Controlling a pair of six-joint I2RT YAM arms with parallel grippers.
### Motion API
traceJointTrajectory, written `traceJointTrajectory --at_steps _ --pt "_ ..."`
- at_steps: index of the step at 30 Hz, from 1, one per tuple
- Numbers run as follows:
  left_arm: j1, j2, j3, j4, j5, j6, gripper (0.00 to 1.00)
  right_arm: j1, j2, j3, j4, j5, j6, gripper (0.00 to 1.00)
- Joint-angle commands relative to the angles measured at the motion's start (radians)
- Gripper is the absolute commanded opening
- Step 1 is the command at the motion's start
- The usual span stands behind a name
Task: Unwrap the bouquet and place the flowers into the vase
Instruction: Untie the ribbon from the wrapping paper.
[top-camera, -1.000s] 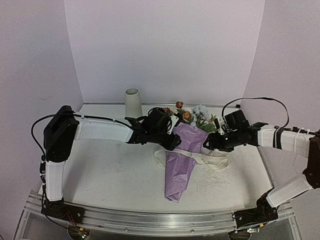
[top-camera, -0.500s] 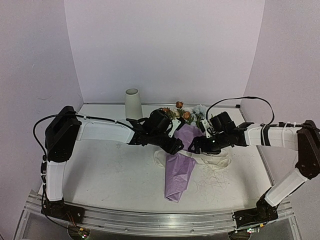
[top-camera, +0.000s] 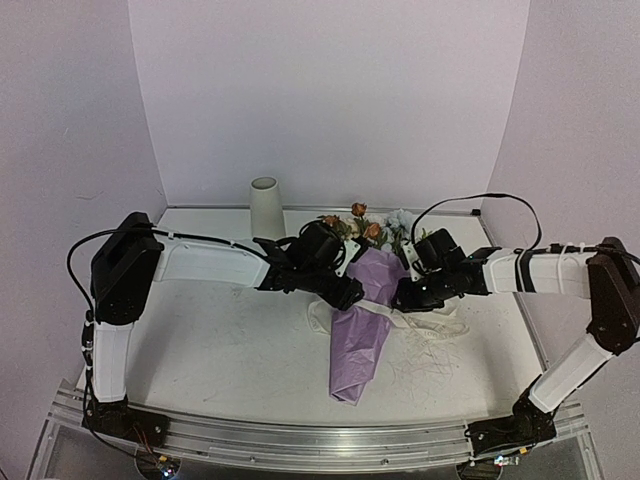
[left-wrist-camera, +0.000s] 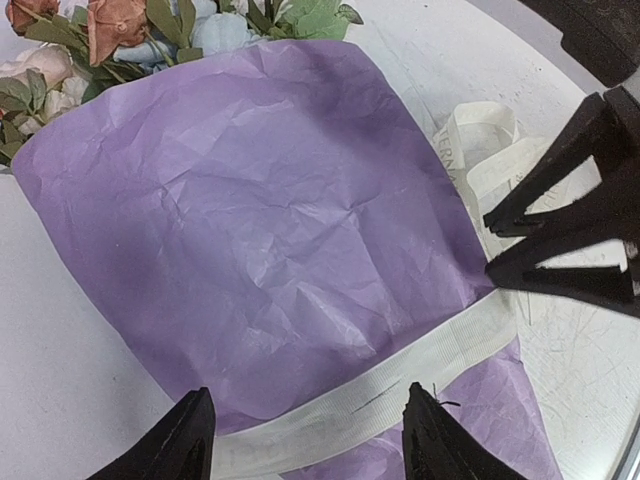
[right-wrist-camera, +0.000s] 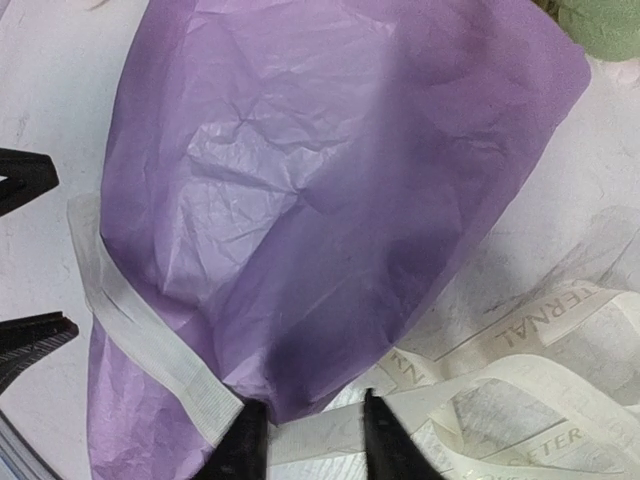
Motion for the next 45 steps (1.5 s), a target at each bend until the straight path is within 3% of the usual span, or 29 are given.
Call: traceJointTrajectory --at_steps 1,5,13,22,28,31,38,41,45 --pt "-0.008 0.014 0.039 -0.016 -0.03 0.027 0.65 0.006 -0.085 -0.007 -0.037 0.078 -0.008 0.08" --pt "-0.019 0.037 0.063 -0.025 -0.027 0.039 0.65 0.006 -0.125 -0.028 -0.042 0.148 -0.005 0.0" --pt "-0.058 0.09 0.157 -0.044 -0.022 0.078 0.67 0.006 -0.192 -0.086 -0.064 0.233 0.035 0.0" --pt "-0.075 0.17 0.263 -0.102 0.02 0.093 0.74 0.006 -0.276 -0.118 -0.065 0.283 0.054 0.17" --pt "-0.079 0.205 0.3 -0.15 0.014 0.102 0.72 0.006 -0.321 -0.121 -0.053 0.282 0.05 0.4" --pt "-0.079 0.213 0.313 -0.162 0.031 0.094 0.61 0.006 -0.328 -0.134 -0.041 0.279 0.052 0.48" --pt "-0.079 0.195 0.319 -0.163 0.079 0.069 0.15 0.006 -0.322 -0.142 -0.03 0.271 0.047 0.55" --pt "-0.079 0.158 0.295 -0.162 0.079 0.053 0.03 0.006 -0.31 -0.125 -0.029 0.266 0.045 0.56" --pt "-0.079 0.131 0.283 -0.153 0.081 0.037 0.0 0.006 -0.302 -0.132 -0.023 0.265 0.043 0.57"
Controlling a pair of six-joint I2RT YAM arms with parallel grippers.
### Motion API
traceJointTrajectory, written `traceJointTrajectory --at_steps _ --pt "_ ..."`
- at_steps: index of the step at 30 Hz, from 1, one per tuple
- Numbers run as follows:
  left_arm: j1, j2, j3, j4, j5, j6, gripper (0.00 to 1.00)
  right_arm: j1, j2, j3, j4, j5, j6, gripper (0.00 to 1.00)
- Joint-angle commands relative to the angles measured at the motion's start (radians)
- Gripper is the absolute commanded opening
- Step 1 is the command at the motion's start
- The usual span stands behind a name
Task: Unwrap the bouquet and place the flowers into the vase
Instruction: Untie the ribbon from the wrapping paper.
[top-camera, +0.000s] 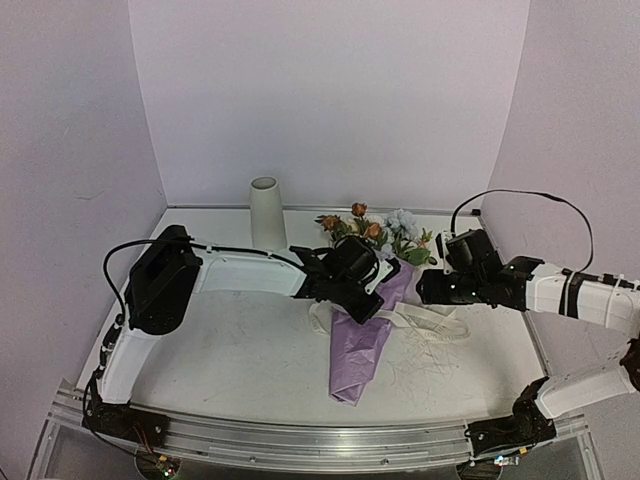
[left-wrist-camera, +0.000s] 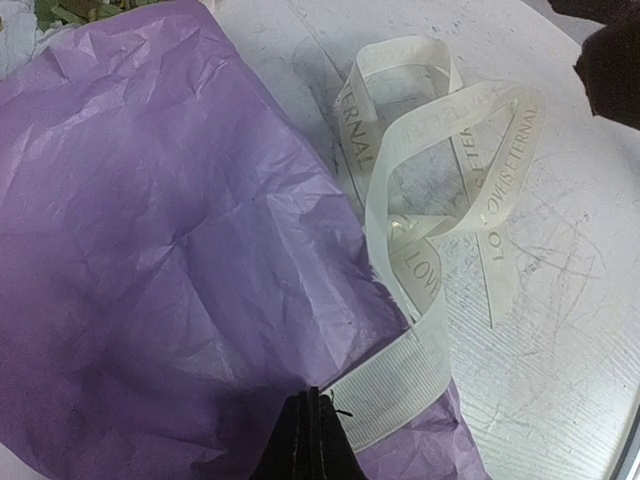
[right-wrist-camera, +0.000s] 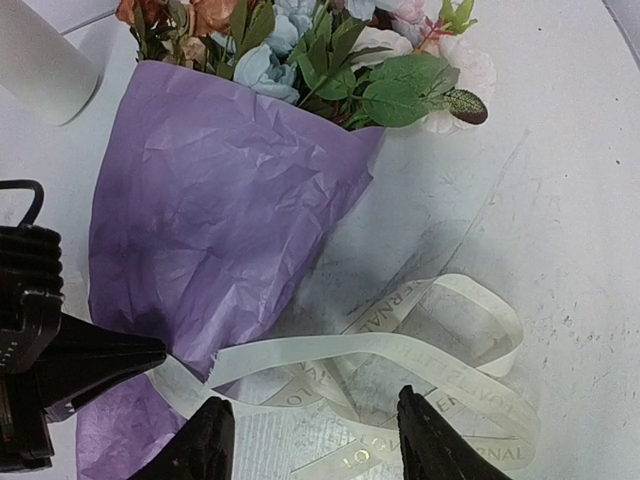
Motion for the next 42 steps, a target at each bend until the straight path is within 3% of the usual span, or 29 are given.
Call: traceJointTrajectory --at_steps 1,6,7,12,16,21,30,37,39,42 --pt "-0.004 -0.083 0.006 0.003 0.013 -0.026 0.0 0.006 0.018 0.004 0.006 -0.006 -0.008 0.61" --pt "-0.004 -0.121 -0.028 0.016 0.036 -0.035 0.0 0.006 0.048 0.013 0.015 -0.09 -0.011 0.95" --pt "-0.004 -0.125 -0.031 0.016 0.037 -0.035 0.0 0.006 0.05 0.004 0.022 -0.094 -0.007 0.98" --pt "-0.004 -0.171 -0.08 0.025 0.038 -0.049 0.0 0.006 0.063 -0.016 0.033 -0.143 -0.001 0.98" --pt "-0.004 -0.213 -0.117 0.025 -0.002 -0.06 0.0 0.006 0.074 -0.025 0.052 -0.188 -0.011 0.89" --pt "-0.004 -0.317 -0.232 0.037 -0.08 -0.085 0.0 0.006 0.11 -0.012 0.065 -0.262 -0.038 0.86" --pt "0.018 -0.483 -0.422 0.038 -0.457 -0.212 0.0 0.006 0.169 0.047 0.084 -0.287 -0.043 0.84" --pt "0.059 -0.513 -0.498 -0.022 -0.681 -0.362 0.0 0.006 0.194 0.076 0.077 -0.274 -0.04 0.84" --pt "0.063 -0.509 -0.501 -0.026 -0.685 -0.37 0.05 0.006 0.198 0.081 0.07 -0.272 -0.037 0.84" --pt "0.065 -0.48 -0.468 -0.028 -0.642 -0.346 0.24 0.006 0.198 0.074 0.069 -0.259 -0.03 0.84"
